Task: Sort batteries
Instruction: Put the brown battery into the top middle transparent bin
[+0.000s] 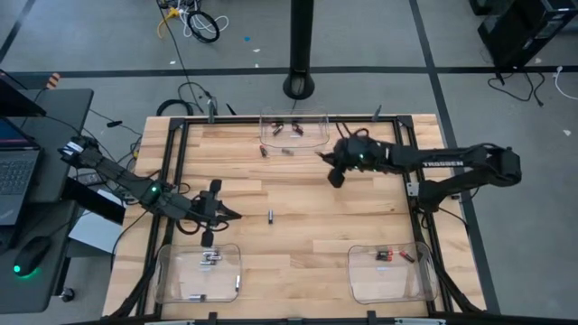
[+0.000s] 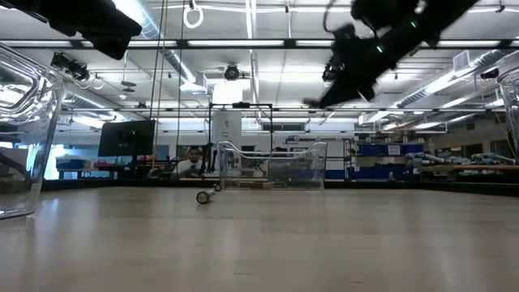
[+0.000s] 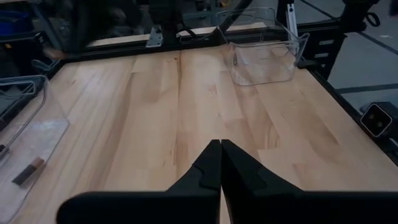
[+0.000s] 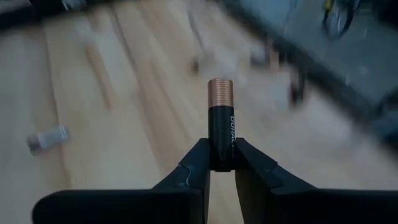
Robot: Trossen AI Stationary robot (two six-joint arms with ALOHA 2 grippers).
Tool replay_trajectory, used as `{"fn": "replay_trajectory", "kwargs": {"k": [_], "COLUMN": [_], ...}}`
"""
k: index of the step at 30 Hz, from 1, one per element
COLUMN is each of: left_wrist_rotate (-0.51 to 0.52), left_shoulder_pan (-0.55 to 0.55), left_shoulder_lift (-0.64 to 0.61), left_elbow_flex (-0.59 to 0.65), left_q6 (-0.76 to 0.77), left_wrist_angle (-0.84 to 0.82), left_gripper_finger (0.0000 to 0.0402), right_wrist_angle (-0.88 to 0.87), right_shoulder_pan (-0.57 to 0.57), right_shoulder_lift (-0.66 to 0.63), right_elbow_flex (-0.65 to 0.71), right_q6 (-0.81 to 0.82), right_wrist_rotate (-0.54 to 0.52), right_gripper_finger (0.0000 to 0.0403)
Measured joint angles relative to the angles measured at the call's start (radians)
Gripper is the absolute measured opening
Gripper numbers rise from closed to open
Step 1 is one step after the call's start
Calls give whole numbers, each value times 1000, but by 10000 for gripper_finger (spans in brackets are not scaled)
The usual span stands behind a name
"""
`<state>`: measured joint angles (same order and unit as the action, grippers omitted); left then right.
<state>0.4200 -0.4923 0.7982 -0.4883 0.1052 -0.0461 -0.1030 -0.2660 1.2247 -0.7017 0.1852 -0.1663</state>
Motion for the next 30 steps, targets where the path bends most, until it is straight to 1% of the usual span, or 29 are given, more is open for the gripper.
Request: {"fn": "replay_trajectory", "kwargs": {"k": [3,6,11,15,17,21,26,30], "left_wrist_rotate": [1,1,1,1,1,0,-1,-4], "left_shoulder_pan": [0,0,0,0,0,0,0,0], "left_shoulder_lift": [0,0,0,0,0,0,0,0], "left_elbow_flex": [0,0,0,0,0,0,0,0], "left_q6": [-1,-21,-26,-26,-26,-25,-24,-23], "left_wrist_angle": [3,5,16,18,19,20,33,34], "left_gripper_finger": [12,12,12,12,12,12,12,12], "right_wrist_angle": [-58,-160,-341,-444,-466,-491,-507,-536], "right_shoulder_pan": [10,-12,-89,-161,-192,-250,-320,-363], "right_shoulder_lift": [63,169,361,506,578,723,857,924], "right_elbow_flex": [-169,-361,-669,-851,-911,-983,-1029,-1031], "right_q6": [-44,-88,-141,-143,-143,-144,-127,-103], "right_wrist_rotate": [-20,-20,-18,5,16,93,163,168], "right_gripper_finger": [58,58,58,58,58,58,58,58]}}
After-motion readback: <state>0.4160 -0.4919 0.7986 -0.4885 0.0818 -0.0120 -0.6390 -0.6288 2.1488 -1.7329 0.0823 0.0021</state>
